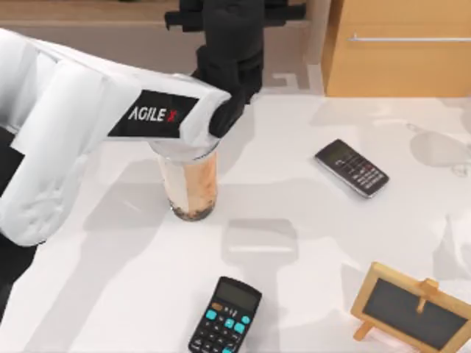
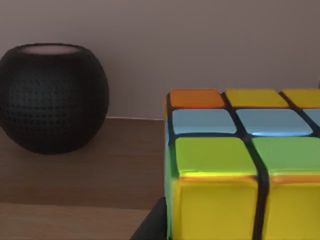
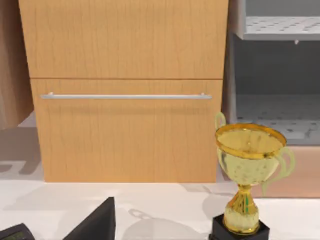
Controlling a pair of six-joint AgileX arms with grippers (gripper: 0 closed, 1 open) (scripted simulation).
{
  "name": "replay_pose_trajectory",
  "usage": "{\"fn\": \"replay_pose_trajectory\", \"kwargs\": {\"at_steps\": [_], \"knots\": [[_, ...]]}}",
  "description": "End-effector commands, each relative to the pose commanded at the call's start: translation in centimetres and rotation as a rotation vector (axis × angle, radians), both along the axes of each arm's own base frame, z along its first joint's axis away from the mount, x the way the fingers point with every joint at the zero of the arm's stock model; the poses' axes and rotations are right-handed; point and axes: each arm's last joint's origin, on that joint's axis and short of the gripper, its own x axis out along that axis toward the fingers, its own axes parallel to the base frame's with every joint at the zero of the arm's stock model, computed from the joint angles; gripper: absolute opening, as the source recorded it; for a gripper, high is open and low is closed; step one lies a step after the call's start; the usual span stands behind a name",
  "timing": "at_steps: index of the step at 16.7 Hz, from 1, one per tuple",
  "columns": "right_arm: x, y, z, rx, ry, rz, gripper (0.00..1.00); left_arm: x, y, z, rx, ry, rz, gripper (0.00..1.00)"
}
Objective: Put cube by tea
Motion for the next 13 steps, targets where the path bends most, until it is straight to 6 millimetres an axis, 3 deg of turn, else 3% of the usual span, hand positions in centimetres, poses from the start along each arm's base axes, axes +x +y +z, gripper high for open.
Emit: {"fn": "replay_pose_trajectory", "kwargs": {"at_steps": [8, 10, 13], "knots": [[0.0, 0.0, 0.0, 0.000, 0.000, 0.000, 1.00, 0.3, -0.2, -0.6, 0.044, 0.033, -0.007, 0.00], [0.0, 0.0, 0.0, 0.000, 0.000, 0.000, 1.00, 0.2, -0.1, 0.3, 0.070, 0.038, -0.014, 0.00], [0.0, 0.0, 0.0, 0.000, 0.000, 0.000, 1.00, -0.4, 0.5, 3.3, 0.137, 0.068, -0.036, 0.00]]}}
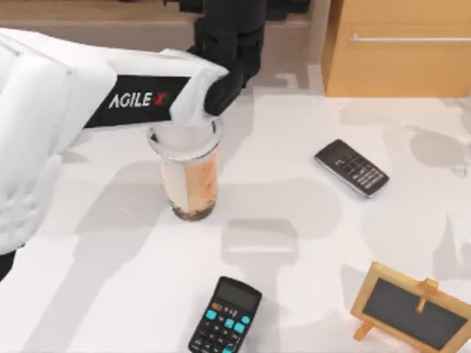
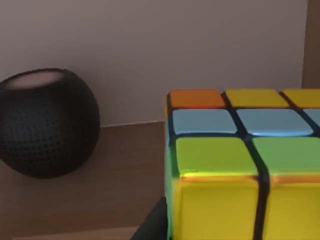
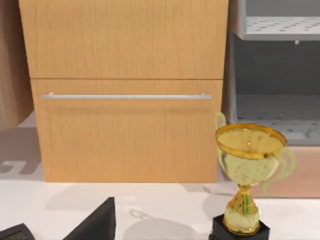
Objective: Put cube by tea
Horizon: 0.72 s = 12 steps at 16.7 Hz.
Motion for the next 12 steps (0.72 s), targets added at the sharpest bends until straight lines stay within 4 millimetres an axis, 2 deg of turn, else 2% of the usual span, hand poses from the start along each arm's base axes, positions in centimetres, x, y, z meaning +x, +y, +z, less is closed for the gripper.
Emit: {"fn": "replay_pose_trajectory", "kwargs": {"at_steps": [3, 7, 10, 12], "knots": [[0.0, 0.0, 0.0, 0.000, 0.000, 0.000, 1.00, -0.8, 1.6, 3.6, 0.061, 0.081, -0.018, 0.00], [0.0, 0.0, 0.0, 0.000, 0.000, 0.000, 1.00, -1.7, 6.2, 7.1, 0.111, 0.286, -0.005, 0.00], [0.0, 0.0, 0.0, 0.000, 0.000, 0.000, 1.00, -2.4, 10.7, 7.8, 0.119, 0.502, 0.029, 0.00], [0.0, 0.0, 0.0, 0.000, 0.000, 0.000, 1.00, -2.9, 13.7, 7.1, 0.111, 0.676, 0.062, 0.00]]}}
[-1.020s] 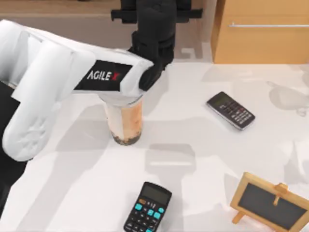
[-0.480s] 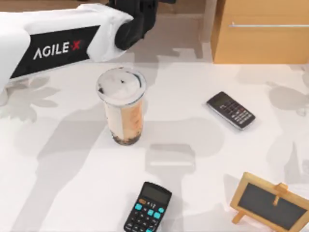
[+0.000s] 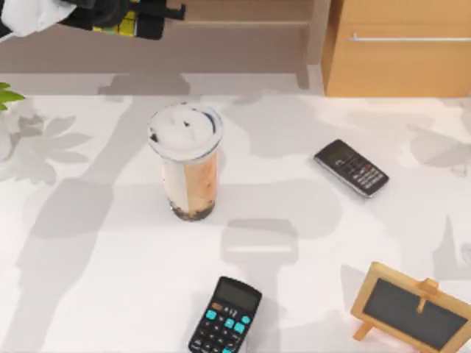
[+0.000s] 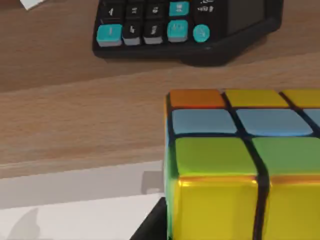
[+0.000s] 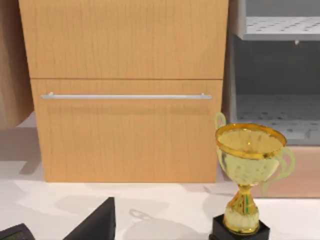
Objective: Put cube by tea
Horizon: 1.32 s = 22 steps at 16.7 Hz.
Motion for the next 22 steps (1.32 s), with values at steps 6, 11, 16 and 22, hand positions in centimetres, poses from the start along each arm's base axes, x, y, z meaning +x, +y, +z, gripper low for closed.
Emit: {"fn": "replay_pose_trajectory", "kwargs": {"at_steps": [6, 11, 16, 22], "knots": [[0.0, 0.0, 0.0, 0.000, 0.000, 0.000, 1.00, -1.8, 6.3, -5.3, -0.057, 0.574, 0.118, 0.00], [0.0, 0.0, 0.0, 0.000, 0.000, 0.000, 1.00, -2.8, 6.9, -8.5, -0.116, 0.850, 0.118, 0.00], [0.0, 0.0, 0.0, 0.000, 0.000, 0.000, 1.00, -2.8, 6.7, -8.4, -0.114, 0.848, 0.111, 0.00], [0.0, 0.0, 0.0, 0.000, 0.000, 0.000, 1.00, -2.7, 7.1, -8.4, -0.115, 0.843, 0.119, 0.00]]}}
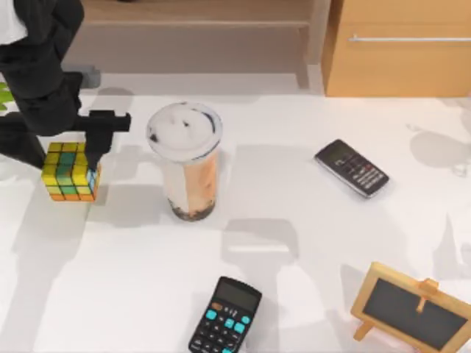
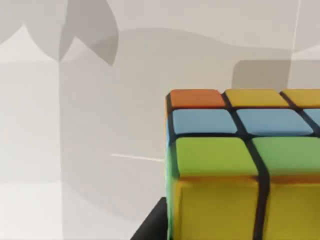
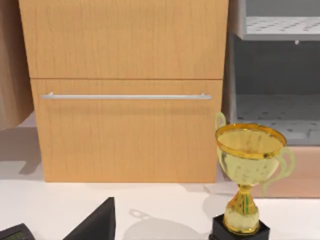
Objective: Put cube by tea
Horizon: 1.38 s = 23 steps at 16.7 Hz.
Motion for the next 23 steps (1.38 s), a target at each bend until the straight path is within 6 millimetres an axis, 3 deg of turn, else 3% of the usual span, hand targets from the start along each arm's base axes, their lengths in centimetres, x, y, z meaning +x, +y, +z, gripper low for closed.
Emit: {"fn": "replay_pose_trajectory", "kwargs": {"at_steps": [14, 23], "knots": [[0.0, 0.0, 0.0, 0.000, 0.000, 0.000, 1.00, 0.3, 0.8, 0.9, -0.006, -0.071, 0.023, 0.00], [0.0, 0.0, 0.0, 0.000, 0.000, 0.000, 1.00, -0.1, -0.2, -2.2, -0.003, 0.011, -0.002, 0.00]]}}
